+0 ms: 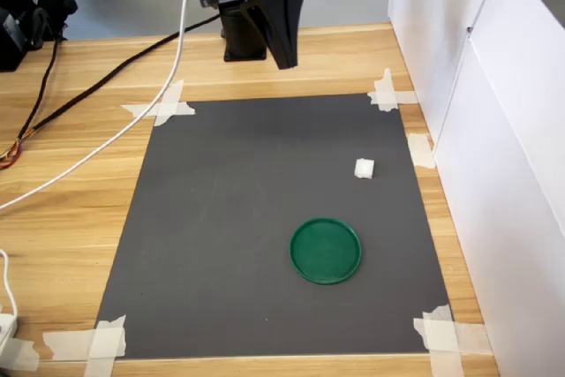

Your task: Grasp a white terminal and put it in the green lid.

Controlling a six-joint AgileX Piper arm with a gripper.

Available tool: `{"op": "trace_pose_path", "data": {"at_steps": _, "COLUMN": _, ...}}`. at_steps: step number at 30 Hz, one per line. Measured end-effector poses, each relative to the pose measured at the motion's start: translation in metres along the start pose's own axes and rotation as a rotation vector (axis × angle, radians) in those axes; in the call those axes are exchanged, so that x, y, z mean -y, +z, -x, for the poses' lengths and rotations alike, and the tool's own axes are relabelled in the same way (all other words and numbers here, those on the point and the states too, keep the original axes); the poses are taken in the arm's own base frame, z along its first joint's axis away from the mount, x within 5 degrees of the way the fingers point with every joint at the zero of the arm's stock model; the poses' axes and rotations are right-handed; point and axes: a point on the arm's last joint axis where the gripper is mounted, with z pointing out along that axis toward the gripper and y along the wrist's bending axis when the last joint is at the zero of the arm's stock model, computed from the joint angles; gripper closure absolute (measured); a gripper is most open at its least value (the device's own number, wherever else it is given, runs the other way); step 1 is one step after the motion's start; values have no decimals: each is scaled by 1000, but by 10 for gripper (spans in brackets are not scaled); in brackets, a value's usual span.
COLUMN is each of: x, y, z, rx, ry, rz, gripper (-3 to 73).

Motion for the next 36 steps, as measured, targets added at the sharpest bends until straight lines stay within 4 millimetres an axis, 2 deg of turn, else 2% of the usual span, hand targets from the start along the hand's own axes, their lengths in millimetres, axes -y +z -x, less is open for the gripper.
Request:
{"op": "trace_pose_path", "data": {"at_steps": 5, "x": -15, "y": 23, "z": 11, "rx": -84, "ry": -117, "rz": 100, "gripper": 716}}
{"op": "trace_pose_path", "data": {"at_steps": 9, "x": -26, "y": 41, "z": 8, "rx": -171, "ry": -182, "rz": 177, "gripper": 716}}
{"op": "trace_pose_path", "data": {"at_steps": 14, "x": -30, "y": 59, "z": 5, "rx": -224, "ry": -243, "rz": 224, "gripper": 716}}
{"op": "trace_pose_path", "data": {"at_steps": 19, "x": -34, "y": 72, "z": 3, "rx": -246, "ry": -274, "rz": 266, "gripper": 662}}
{"op": "trace_pose_path", "data": {"at_steps": 23, "x": -35, "y": 84, "z": 1, "rx": -273, "ry": -279, "rz": 283, "gripper": 529}}
{"op": "trace_pose_path", "data": {"at_steps": 28, "x": -35, "y": 93, "z": 3, "rx": -245, "ry": -275, "rz": 269, "gripper": 244}}
{"op": "trace_pose_path", "data": {"at_steps": 30, "x": -35, "y": 93, "z": 5, "rx": -220, "ry": -268, "rz": 266, "gripper": 154}}
{"op": "trace_pose_path", "data": {"at_steps": 32, "x": -36, "y": 93, "z": 6, "rx": -209, "ry": -252, "rz": 276, "gripper": 91}}
{"op": "trace_pose_path", "data": {"at_steps": 36, "x": -39, "y": 93, "z": 7, "rx": -208, "ry": -212, "rz": 306, "gripper": 45}}
